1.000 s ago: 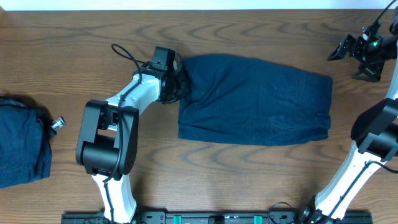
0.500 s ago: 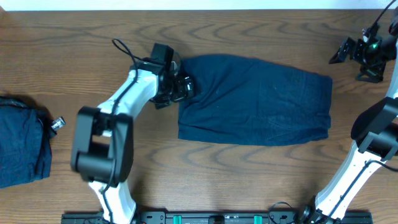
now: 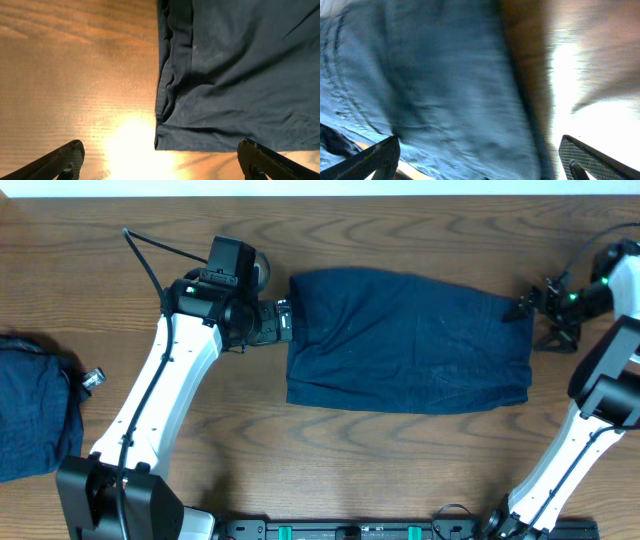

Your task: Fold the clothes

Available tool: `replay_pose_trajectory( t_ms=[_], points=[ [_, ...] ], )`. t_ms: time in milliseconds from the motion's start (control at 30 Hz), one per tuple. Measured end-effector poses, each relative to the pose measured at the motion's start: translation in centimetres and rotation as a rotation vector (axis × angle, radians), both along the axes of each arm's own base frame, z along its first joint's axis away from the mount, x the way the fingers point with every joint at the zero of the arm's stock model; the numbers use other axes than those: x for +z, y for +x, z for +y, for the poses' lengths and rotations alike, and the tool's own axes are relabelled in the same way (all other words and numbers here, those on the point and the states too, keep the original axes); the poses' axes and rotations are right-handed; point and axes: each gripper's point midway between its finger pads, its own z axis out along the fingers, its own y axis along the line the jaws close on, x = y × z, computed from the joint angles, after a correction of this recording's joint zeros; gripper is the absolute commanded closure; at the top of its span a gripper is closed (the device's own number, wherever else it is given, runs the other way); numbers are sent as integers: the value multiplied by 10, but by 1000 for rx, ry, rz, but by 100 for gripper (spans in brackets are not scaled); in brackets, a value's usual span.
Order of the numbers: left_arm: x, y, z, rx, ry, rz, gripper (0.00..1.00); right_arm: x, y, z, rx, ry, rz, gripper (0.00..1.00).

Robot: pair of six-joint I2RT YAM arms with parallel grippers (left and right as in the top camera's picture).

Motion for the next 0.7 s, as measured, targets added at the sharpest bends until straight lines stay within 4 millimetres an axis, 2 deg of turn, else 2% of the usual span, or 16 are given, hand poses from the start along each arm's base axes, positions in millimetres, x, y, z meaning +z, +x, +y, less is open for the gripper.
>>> replay_pose_trajectory(
  t_ms=[133,233,333,700],
  points=[
    [-1,-3,2,-4,12,13,1,-5,-4,-22,-56,-3,-15,1],
    [-2,-5,3,-6,18,20,1,-13,-4,-28,-86,13,-41,1],
    [-2,-6,3,-10,21,23,1,-12,0,-23,-101,52,-101,1],
    [-4,-10,5,-9,28,38,2,-7,25,27,-52,263,-379,1]
  ],
)
